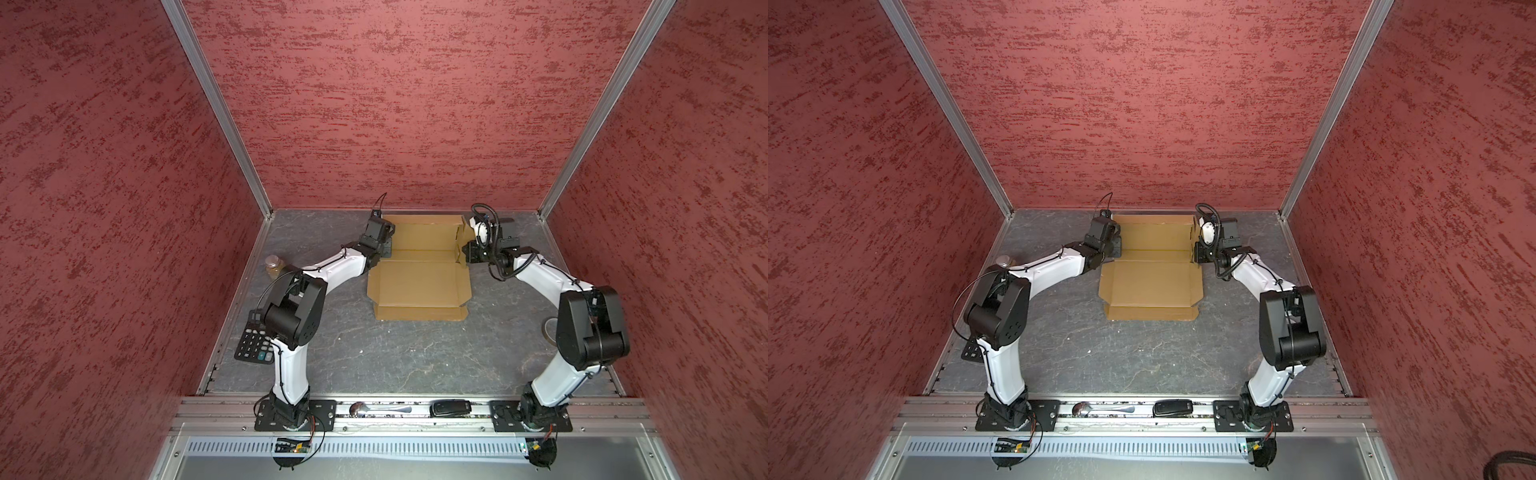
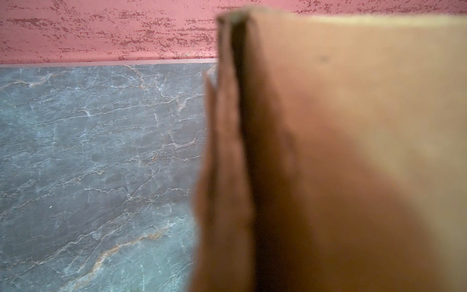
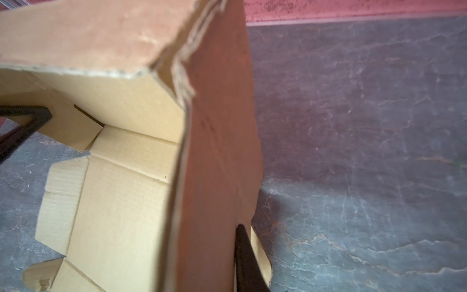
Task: Fold the paper box
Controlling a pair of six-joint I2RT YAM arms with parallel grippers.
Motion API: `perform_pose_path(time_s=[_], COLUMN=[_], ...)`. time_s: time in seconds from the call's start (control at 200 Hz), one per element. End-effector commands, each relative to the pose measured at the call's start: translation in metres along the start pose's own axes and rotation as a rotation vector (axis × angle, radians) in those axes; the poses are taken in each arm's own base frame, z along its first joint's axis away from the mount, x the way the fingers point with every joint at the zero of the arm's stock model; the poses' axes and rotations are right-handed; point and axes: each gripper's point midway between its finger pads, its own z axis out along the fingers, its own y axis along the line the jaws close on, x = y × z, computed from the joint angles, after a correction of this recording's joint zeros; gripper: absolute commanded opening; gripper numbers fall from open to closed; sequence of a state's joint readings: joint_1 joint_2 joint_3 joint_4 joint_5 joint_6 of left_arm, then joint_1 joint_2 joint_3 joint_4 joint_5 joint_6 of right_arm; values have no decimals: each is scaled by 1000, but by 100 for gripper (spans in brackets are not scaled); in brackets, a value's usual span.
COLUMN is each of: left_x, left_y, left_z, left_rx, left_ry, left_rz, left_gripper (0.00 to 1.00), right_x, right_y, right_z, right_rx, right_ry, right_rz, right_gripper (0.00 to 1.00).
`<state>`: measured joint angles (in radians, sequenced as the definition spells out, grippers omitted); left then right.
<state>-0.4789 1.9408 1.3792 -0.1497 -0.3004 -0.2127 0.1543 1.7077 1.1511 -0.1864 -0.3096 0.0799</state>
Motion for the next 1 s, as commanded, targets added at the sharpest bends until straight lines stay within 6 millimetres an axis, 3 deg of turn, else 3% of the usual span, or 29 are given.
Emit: perform_pose_path(time_s=[0.0,0.486,0.992], left_x=[-9,23,45], left_y=[-4,10,22], left_z=[-4,17,23], left_rx=[12,-13,-27], left_ry=[-43,20,51], left_rz=[-21,-41,-60], left_gripper=[7,7,6], right_x=[-6,10,18], right_y=[6,0,1], right_z=[7,34,40], right_rx=[-26,-28,-15], right_ry=[-43,2,7], right_rz=[1,16,12], right_gripper=[9,9,13])
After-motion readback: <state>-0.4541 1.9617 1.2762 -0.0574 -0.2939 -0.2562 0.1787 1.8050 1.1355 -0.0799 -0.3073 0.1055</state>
